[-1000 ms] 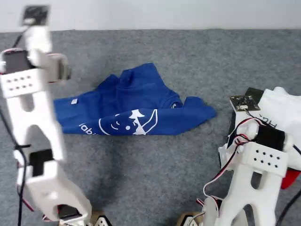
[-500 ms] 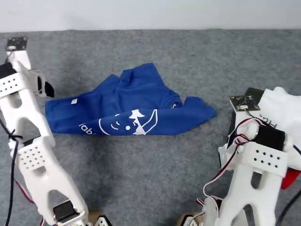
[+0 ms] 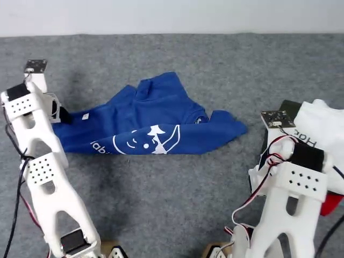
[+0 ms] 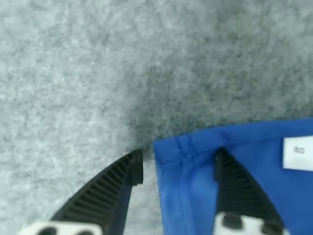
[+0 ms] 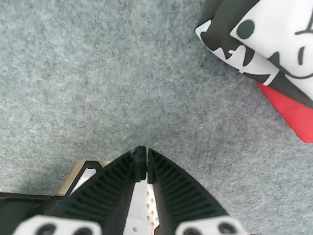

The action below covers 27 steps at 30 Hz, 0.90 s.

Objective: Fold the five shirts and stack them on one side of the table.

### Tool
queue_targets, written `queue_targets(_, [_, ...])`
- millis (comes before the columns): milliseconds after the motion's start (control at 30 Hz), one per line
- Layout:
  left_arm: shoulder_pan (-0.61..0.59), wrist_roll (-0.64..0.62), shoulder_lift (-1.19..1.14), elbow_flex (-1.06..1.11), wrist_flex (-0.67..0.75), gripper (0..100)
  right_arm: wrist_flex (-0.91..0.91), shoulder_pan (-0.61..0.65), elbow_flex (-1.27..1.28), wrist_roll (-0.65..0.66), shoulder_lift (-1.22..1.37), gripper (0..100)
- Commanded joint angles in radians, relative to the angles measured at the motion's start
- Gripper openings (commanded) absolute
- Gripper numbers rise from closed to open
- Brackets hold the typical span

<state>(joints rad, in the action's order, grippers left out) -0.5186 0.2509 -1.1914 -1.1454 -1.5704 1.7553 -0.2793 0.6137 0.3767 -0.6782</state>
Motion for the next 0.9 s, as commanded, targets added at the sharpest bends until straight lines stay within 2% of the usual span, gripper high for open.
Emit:
queue_targets(0, [0.002,0.015,-0.049,-0.005,0.048,18,0.018,0.008,-0.006,-0.005,-0.021,0.9])
queue_targets(100, [0.02,0.046,-0.078,-0.005,0.052,13,0.018,0.008,-0.006,-0.005,-0.021,0.9])
queue_targets(233, [0.054,0.13,-0.08,-0.007,0.026,0,0.018,0.008,-0.006,-0.005,-0.021,0.9])
queue_targets(467, [0.075,0.13,0.017,-0.18,-0.189,0,0.002,0.008,-0.015,-0.003,-0.022,0.9])
queue_targets(600, [0.064,0.075,0.123,-0.237,-0.187,0,-0.016,0.008,-0.054,-0.005,-0.021,0.9])
queue_targets(733, [0.068,0.055,0.305,-0.142,-0.187,0,-0.021,0.01,-0.16,-0.008,-0.019,0.9])
queue_targets(867, [0.08,0.054,0.562,0.125,-0.187,0,-0.021,0.019,-0.245,-0.002,-0.013,0.9])
